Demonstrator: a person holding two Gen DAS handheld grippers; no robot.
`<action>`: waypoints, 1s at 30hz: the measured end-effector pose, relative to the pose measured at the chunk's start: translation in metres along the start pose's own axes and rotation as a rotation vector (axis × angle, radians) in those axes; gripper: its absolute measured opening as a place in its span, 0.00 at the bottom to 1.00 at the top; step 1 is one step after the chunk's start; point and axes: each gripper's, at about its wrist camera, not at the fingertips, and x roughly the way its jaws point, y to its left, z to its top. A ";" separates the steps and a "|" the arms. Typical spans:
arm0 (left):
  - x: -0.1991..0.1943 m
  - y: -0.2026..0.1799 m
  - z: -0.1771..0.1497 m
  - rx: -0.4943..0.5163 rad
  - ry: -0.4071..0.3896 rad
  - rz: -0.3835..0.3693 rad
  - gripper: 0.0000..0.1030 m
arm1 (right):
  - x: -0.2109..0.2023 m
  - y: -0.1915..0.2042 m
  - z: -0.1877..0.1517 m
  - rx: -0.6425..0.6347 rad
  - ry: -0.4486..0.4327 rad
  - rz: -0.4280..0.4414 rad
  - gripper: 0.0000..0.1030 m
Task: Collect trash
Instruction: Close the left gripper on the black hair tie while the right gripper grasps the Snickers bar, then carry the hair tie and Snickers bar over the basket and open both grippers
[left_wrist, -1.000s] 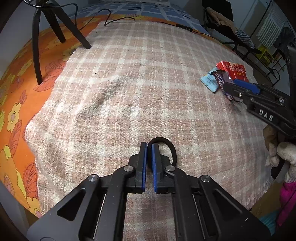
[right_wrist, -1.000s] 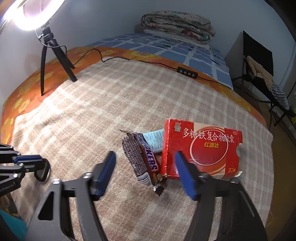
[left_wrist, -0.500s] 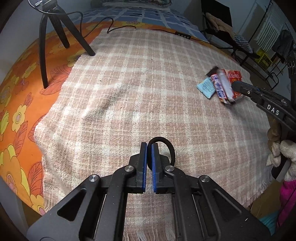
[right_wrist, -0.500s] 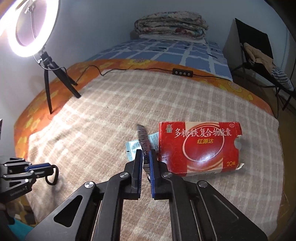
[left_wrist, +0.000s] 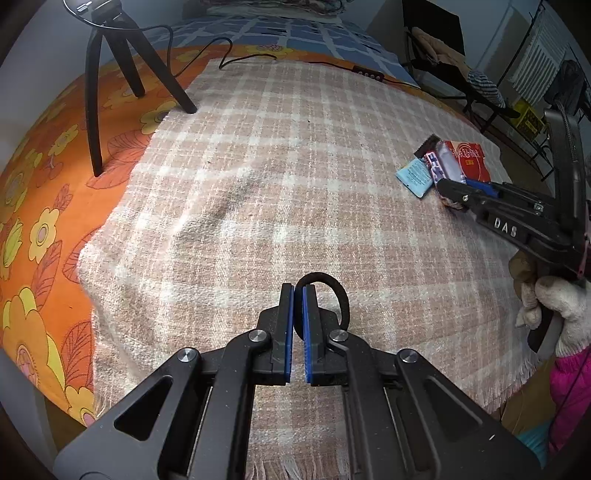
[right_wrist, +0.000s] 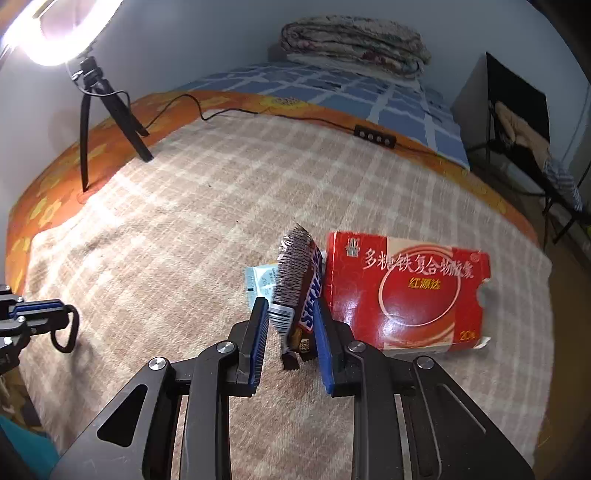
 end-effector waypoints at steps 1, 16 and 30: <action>0.001 0.000 0.001 0.000 0.000 0.000 0.02 | 0.002 -0.003 0.000 0.015 0.003 0.010 0.18; -0.023 -0.014 -0.010 0.033 -0.028 -0.035 0.02 | -0.042 -0.015 -0.004 0.086 -0.077 0.100 0.03; -0.065 -0.045 -0.059 0.120 -0.049 -0.085 0.02 | -0.119 0.024 -0.053 -0.027 -0.108 0.173 0.03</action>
